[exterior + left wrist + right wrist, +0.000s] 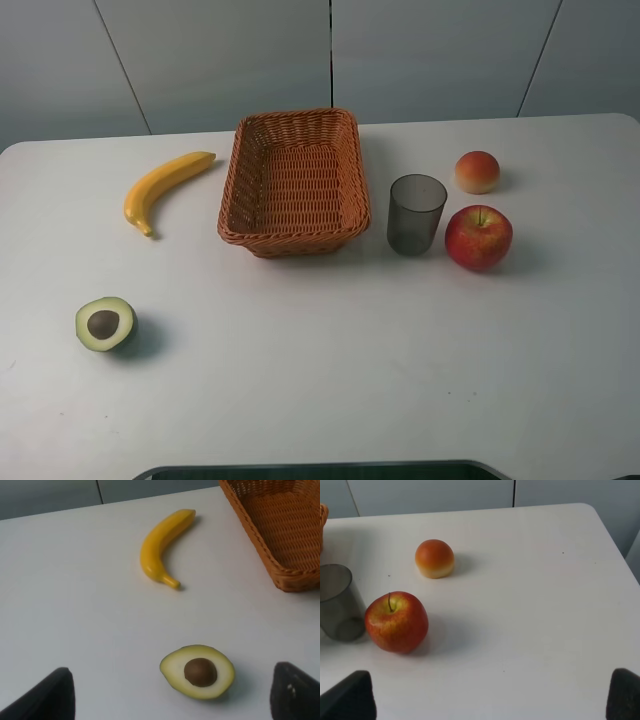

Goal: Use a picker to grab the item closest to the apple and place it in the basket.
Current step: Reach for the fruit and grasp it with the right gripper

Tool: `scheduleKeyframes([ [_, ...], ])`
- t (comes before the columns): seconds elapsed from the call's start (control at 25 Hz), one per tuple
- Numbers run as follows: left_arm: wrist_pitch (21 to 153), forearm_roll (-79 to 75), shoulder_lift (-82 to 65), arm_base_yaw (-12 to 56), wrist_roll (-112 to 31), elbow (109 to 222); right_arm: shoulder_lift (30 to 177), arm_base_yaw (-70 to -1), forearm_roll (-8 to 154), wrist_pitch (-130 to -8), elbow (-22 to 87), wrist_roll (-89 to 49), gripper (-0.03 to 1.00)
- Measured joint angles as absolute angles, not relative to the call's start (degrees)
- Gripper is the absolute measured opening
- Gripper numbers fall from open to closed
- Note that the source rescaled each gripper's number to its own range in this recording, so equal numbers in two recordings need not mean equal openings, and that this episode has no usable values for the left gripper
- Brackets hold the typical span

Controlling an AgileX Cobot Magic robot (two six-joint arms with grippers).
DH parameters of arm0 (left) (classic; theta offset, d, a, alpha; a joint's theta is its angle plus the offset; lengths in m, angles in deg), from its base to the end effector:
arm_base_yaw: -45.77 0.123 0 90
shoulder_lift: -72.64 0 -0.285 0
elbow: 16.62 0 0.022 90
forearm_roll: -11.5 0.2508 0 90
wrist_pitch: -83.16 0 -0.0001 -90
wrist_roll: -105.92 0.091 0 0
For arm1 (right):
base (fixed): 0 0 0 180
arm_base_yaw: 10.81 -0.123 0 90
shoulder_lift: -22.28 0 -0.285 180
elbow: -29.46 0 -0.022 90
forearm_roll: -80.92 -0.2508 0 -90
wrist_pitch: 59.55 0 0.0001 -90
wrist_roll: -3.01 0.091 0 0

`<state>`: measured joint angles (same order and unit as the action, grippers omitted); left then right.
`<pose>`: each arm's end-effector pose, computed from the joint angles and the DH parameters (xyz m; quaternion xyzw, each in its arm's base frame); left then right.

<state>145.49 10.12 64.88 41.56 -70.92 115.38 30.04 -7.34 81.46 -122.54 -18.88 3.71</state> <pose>-0.0073 -0.0014 0.2779 0.0558 0.8557 -0.0167 0.5142 -0.0071 -0.0003 0.2753 0.0316 0.8614 -0.0170 0.5066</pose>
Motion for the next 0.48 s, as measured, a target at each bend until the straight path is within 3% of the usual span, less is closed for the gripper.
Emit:
scheduleKeyframes([
  [0.48,145.5,10.1,64.9,41.6,-70.9,115.4,45.9,-7.3,80.5,-124.4,-6.2,3.7,1.00],
])
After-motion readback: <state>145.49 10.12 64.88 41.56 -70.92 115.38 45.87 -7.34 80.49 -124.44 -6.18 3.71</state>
